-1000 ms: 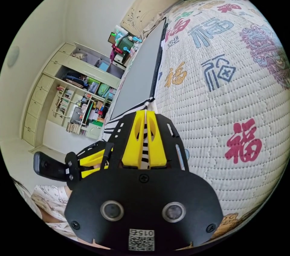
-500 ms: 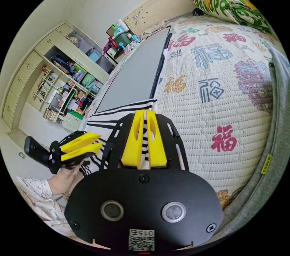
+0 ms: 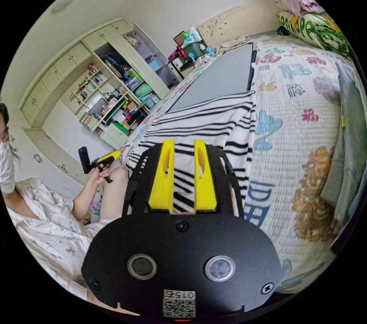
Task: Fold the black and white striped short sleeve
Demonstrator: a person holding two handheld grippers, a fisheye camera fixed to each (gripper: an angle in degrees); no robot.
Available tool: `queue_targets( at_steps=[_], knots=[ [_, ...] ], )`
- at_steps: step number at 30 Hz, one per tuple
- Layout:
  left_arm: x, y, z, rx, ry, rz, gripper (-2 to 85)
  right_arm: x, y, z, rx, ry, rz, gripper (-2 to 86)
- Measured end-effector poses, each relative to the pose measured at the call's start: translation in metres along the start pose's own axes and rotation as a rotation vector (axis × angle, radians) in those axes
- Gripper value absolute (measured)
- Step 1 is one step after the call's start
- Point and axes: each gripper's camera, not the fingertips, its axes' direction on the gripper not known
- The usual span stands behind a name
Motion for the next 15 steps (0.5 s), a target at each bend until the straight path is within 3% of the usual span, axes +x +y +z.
queue_targets(
  at_steps=[3, 7, 11, 15],
  knots=[
    [-0.016, -0.038, -0.015, -0.049, -0.181, -0.222, 6.1, -0.037, 0.042, 0.019, -0.067, 0.052, -0.001, 8.7],
    [-0.039, -0.064, -0.005, -0.088, 0.072, -0.399, 8.2, -0.102, 0.104, 0.055, -0.081, 0.004, -0.078, 8.9],
    [-0.031, -0.089, -0.04, 0.068, 0.01, -0.387, 8.1, -0.199, 0.16, 0.118, -0.123, -0.013, -0.22, 9.3],
    [-0.029, -0.119, -0.053, 0.091, -0.006, -0.4, 8.3, -0.276, 0.182, 0.181, -0.105, 0.01, -0.306, 9.5]
  ],
)
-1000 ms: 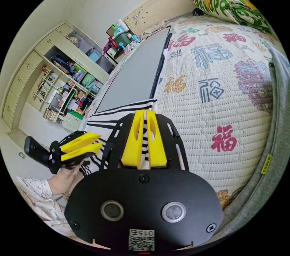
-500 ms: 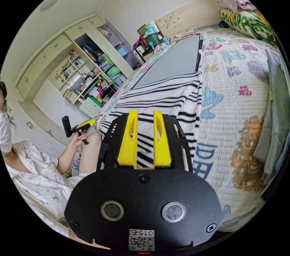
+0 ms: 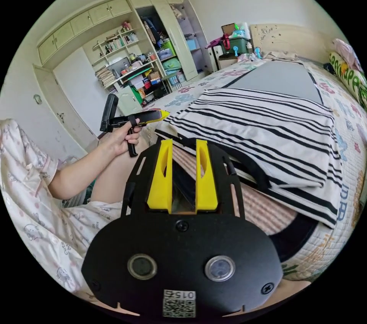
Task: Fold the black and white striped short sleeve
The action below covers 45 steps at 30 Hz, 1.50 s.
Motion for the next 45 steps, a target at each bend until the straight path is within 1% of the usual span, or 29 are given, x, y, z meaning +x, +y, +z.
queue_targets(
  at_steps=[3, 6, 8, 9, 11, 14, 16, 19, 22, 28, 31, 34, 36, 38, 39, 41, 42, 44, 45],
  knots=[
    [0.005, -0.02, 0.006, -0.059, 0.063, -0.043, 8.0, -0.049, -0.019, 0.055, -0.022, 0.023, -0.067, 9.5],
    [0.025, -0.037, 0.015, -0.136, 0.015, -0.002, 6.7, -0.082, -0.039, 0.111, -0.139, 0.058, -0.129, 9.3],
    [0.046, -0.047, 0.013, -0.132, -0.062, 0.067, 5.5, -0.096, -0.046, 0.152, -0.259, 0.141, -0.146, 8.6],
    [0.049, -0.048, 0.011, -0.124, -0.069, 0.066, 5.2, -0.098, -0.046, 0.161, -0.29, 0.171, -0.142, 8.3],
    [0.052, -0.054, 0.008, -0.104, -0.04, 0.035, 5.1, -0.104, -0.043, 0.191, -0.37, 0.293, -0.124, 6.0],
    [0.054, -0.064, 0.007, -0.101, -0.014, 0.007, 3.7, -0.119, -0.039, 0.207, -0.371, 0.359, -0.139, 2.9],
    [0.058, -0.069, 0.01, -0.116, -0.036, 0.009, 0.9, -0.128, -0.037, 0.216, -0.378, 0.396, -0.146, 1.3],
    [0.07, -0.071, 0.011, -0.114, -0.076, 0.059, -0.3, -0.142, -0.037, 0.228, -0.396, 0.458, -0.164, 0.1],
    [0.08, -0.069, 0.011, -0.112, -0.106, 0.108, -0.7, -0.143, -0.044, 0.233, -0.399, 0.466, -0.113, -0.2],
    [0.07, -0.07, 0.015, -0.149, -0.036, 0.105, 0.1, -0.136, -0.056, 0.223, -0.372, 0.453, -0.033, -0.5],
    [0.054, -0.069, 0.019, -0.165, 0.047, 0.048, 0.9, -0.131, -0.056, 0.222, -0.41, 0.48, 0.006, -0.6],
    [0.041, -0.061, 0.025, -0.168, 0.102, -0.005, 2.2, -0.13, -0.06, 0.2, -0.363, 0.49, 0.061, -0.7],
    [0.038, -0.054, 0.028, -0.16, 0.119, -0.002, 3.5, -0.126, -0.064, 0.176, -0.3, 0.478, 0.109, -0.8],
    [0.033, -0.042, 0.033, -0.146, 0.159, 0.007, 4.7, -0.118, -0.072, 0.133, -0.197, 0.448, 0.154, -0.8],
    [0.03, -0.038, 0.034, -0.143, 0.172, 0.005, 4.8, -0.115, -0.075, 0.121, -0.171, 0.45, 0.164, -0.7],
    [0.02, -0.023, 0.041, -0.142, 0.2, -0.006, 5.0, -0.096, -0.087, 0.068, -0.06, 0.478, 0.23, -0.5],
    [0.019, -0.019, 0.042, -0.139, 0.197, -0.004, 5.0, -0.09, -0.09, 0.053, -0.027, 0.487, 0.254, -0.5],
    [0.014, -0.001, 0.047, -0.125, 0.173, 0.034, 5.7, -0.066, -0.093, -0.006, 0.116, 0.507, 0.347, 0.5],
    [0.013, 0.004, 0.048, -0.123, 0.167, 0.047, 5.9, -0.059, -0.092, -0.02, 0.151, 0.511, 0.368, 0.9]
  ],
)
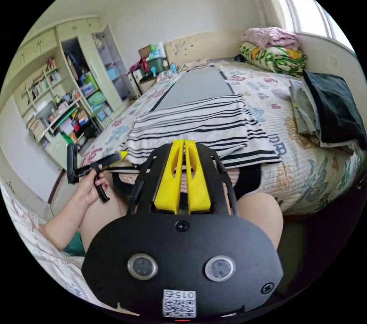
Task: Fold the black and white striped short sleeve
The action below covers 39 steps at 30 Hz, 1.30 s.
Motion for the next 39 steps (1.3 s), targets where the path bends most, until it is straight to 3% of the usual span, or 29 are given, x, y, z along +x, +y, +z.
queue_targets(
  at_steps=[4, 8, 12, 17, 22, 25, 32, 39],
  knots=[
    [-0.01, 0.036, 0.014, -0.016, -0.037, 0.064, 6.8, 0.087, -0.022, -0.046, 0.112, 0.053, 0.168, 4.9],
    [-0.017, 0.069, 0.028, -0.065, -0.05, 0.109, 6.1, 0.178, -0.036, -0.065, 0.055, 0.128, 0.328, 6.8],
    [-0.018, 0.084, 0.056, -0.172, 0.027, 0.155, 7.1, 0.236, -0.06, -0.059, -0.078, 0.085, 0.31, 8.0],
    [0.039, 0.076, 0.126, -0.149, 0.04, 0.427, 8.5, 0.288, -0.094, -0.038, -0.135, -0.023, 0.274, 8.4],
    [0.096, 0.059, 0.235, -0.166, -0.054, 0.649, 13.2, 0.298, -0.121, -0.012, -0.216, -0.023, 0.24, 8.4],
    [0.118, 0.044, 0.323, -0.243, -0.067, 0.669, 16.1, 0.287, -0.13, -0.013, -0.209, 0.044, 0.186, 8.2],
    [0.146, 0.046, 0.515, -0.349, -0.235, 0.725, 13.9, 0.275, -0.149, -0.026, -0.191, 0.087, 0.144, 4.6],
    [0.136, 0.082, 0.624, -0.446, -0.352, 0.851, 10.5, 0.282, -0.154, -0.044, -0.152, 0.001, 0.158, 0.9]
  ],
)
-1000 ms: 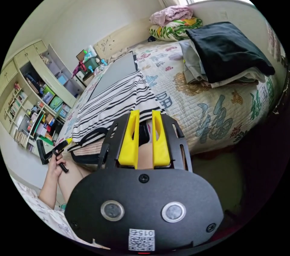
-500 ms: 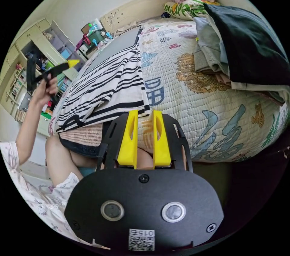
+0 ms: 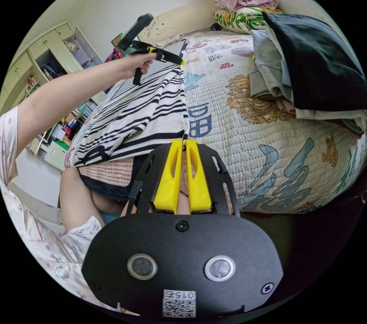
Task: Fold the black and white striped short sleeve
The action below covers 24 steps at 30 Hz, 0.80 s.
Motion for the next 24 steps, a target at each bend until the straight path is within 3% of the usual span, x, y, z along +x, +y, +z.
queue_targets(
  at_steps=[5, 9, 12, 19, 24],
  knots=[
    [0.025, -0.004, 0.048, -0.132, -0.101, 0.146, 3.2, 0.001, 0.009, -0.025, 0.07, -0.031, 0.011, 0.4],
    [0.025, -0.004, 0.047, -0.113, -0.122, 0.176, 0.1, -0.002, 0.018, -0.04, 0.114, -0.036, 0.014, 0.3],
    [0.012, -0.005, 0.028, -0.033, -0.099, 0.127, -0.3, -0.002, 0.023, -0.054, 0.125, -0.031, 0.01, 0.3],
    [-0.037, -0.004, -0.081, 0.346, 0.164, -0.04, -0.4, 0.012, 0.044, -0.135, 0.245, 0.115, 0.071, 0.3],
    [-0.102, 0.044, -0.167, 0.531, 0.305, -0.077, -0.5, -0.032, 0.076, -0.219, 0.424, -0.019, -0.038, 0.4]
  ],
)
